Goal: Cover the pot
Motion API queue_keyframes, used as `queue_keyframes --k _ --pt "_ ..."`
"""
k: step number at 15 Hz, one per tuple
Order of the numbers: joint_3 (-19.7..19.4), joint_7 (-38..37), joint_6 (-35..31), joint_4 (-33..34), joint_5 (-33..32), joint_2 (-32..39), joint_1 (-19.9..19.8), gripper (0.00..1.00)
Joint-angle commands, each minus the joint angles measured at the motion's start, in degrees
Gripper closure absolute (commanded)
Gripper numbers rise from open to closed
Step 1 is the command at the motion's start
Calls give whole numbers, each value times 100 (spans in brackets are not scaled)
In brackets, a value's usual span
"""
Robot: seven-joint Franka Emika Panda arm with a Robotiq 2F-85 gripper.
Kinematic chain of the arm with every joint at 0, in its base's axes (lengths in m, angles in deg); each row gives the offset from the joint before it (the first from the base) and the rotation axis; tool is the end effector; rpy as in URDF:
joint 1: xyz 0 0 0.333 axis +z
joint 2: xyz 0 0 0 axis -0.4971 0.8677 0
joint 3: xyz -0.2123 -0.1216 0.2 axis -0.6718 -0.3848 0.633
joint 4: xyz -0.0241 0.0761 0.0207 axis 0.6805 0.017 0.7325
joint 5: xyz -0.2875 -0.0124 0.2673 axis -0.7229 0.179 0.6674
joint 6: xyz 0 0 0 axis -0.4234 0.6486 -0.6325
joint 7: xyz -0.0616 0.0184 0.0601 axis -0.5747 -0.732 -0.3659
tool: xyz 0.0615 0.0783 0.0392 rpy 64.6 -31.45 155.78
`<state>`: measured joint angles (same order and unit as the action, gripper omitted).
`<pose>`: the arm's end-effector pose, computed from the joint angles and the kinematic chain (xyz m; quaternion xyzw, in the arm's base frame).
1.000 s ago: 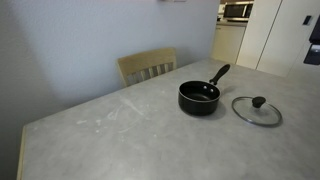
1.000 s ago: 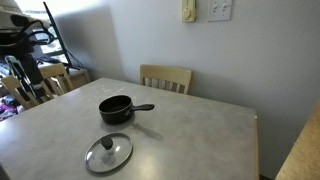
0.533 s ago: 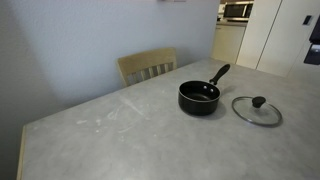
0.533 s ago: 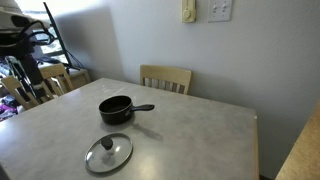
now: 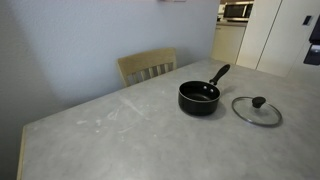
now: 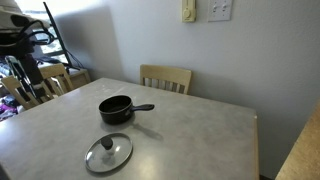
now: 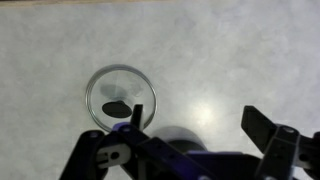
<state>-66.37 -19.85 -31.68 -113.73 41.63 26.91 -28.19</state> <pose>0.3942 0.0430 0.4036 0.9993 -0.0048 -0.0285 0.0246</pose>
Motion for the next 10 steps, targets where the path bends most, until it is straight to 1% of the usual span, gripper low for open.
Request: queue_keyframes --k 1,7,10 --pt "-19 -7 10 7 -8 1 21 0" --pt "-19 -7 10 7 -8 1 21 0" --pt "-40 5 -267 -23 -35 147 -10 0"
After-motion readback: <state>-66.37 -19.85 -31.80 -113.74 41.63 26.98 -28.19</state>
